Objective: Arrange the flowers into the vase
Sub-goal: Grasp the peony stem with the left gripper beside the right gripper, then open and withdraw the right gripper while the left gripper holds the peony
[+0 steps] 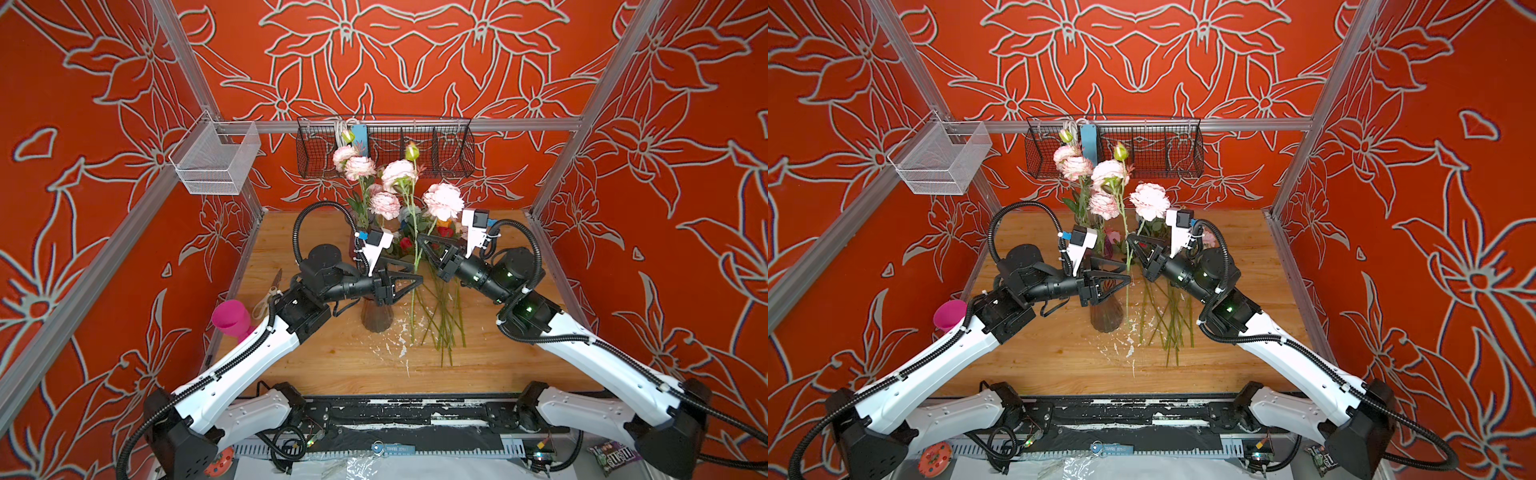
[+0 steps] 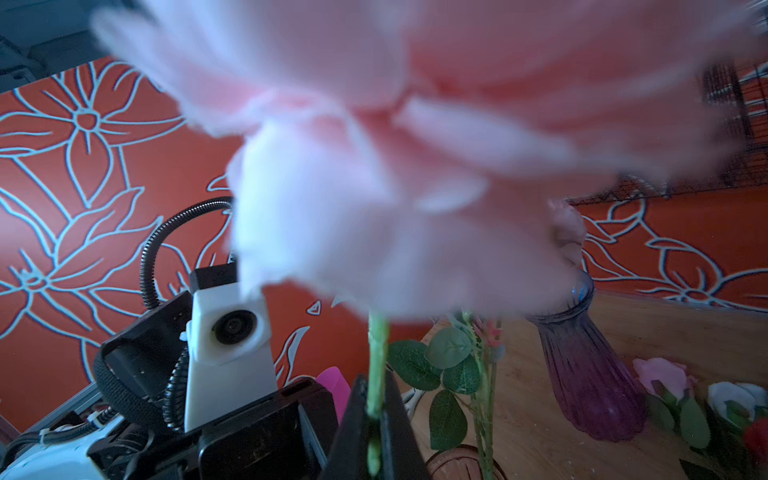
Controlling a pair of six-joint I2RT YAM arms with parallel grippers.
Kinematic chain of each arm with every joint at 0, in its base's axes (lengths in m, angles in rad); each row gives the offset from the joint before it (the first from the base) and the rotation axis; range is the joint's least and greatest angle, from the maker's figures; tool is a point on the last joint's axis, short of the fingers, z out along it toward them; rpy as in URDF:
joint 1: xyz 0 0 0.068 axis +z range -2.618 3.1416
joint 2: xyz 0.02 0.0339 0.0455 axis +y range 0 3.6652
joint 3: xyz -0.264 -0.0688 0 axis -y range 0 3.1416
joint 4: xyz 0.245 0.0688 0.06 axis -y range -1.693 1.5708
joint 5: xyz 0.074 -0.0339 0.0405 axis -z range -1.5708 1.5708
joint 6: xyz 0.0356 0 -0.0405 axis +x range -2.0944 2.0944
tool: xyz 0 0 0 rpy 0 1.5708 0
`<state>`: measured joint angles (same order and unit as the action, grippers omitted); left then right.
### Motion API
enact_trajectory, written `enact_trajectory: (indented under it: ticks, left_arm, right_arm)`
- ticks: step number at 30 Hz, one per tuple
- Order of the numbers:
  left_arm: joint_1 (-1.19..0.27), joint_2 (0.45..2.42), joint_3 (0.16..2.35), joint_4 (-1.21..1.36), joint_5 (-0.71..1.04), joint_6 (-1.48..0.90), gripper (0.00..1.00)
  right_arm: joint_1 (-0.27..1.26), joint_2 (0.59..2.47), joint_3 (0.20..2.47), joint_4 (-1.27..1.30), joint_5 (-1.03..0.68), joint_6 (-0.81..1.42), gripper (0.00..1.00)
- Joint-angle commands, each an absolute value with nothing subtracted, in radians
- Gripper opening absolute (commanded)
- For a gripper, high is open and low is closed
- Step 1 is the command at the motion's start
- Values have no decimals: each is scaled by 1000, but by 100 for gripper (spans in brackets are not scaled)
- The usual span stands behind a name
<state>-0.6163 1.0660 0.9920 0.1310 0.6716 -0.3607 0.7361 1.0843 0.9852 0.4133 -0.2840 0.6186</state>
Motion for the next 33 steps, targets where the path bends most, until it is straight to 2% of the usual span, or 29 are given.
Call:
enact_trajectory:
  ticks: [1, 8, 9, 14, 15, 17, 19, 26, 30, 33]
  left_arm:
    - [-632, 1069, 1008, 115, 656, -342, 52]
    - [-641, 1052, 1010, 87, 601, -319, 46]
    - [-641, 1050, 1009, 86, 594, -317, 43]
    - [-641, 1025, 990, 99, 557, -306, 11]
    - [-641, 1021, 985, 103, 549, -303, 7]
    - [-641, 1013, 980, 100, 530, -292, 0]
    - [-641, 1003, 975, 99, 506, -283, 0]
    - [-641, 928, 970, 58, 374, -217, 0]
    - [-641, 868, 918, 135, 146, -137, 0]
    - [-641, 843, 832, 350, -47, -82, 0]
  right_arm:
    - [763, 1088, 1034, 488, -332, 653, 4]
    - [787, 1080, 1012, 483, -299, 635, 3]
    - [788, 1083, 1015, 482, -310, 635, 3]
    - [796, 1105, 1030, 453, -338, 635, 5]
    - [797, 1106, 1032, 447, -343, 634, 9]
    - [800, 1103, 1037, 420, -352, 624, 29]
    - [800, 1085, 1033, 392, -351, 599, 38]
    - [799, 775, 880, 160, -67, 468, 47]
    - [799, 581, 753, 79, 129, 436, 49]
    - [796, 488, 704, 18, 220, 427, 50]
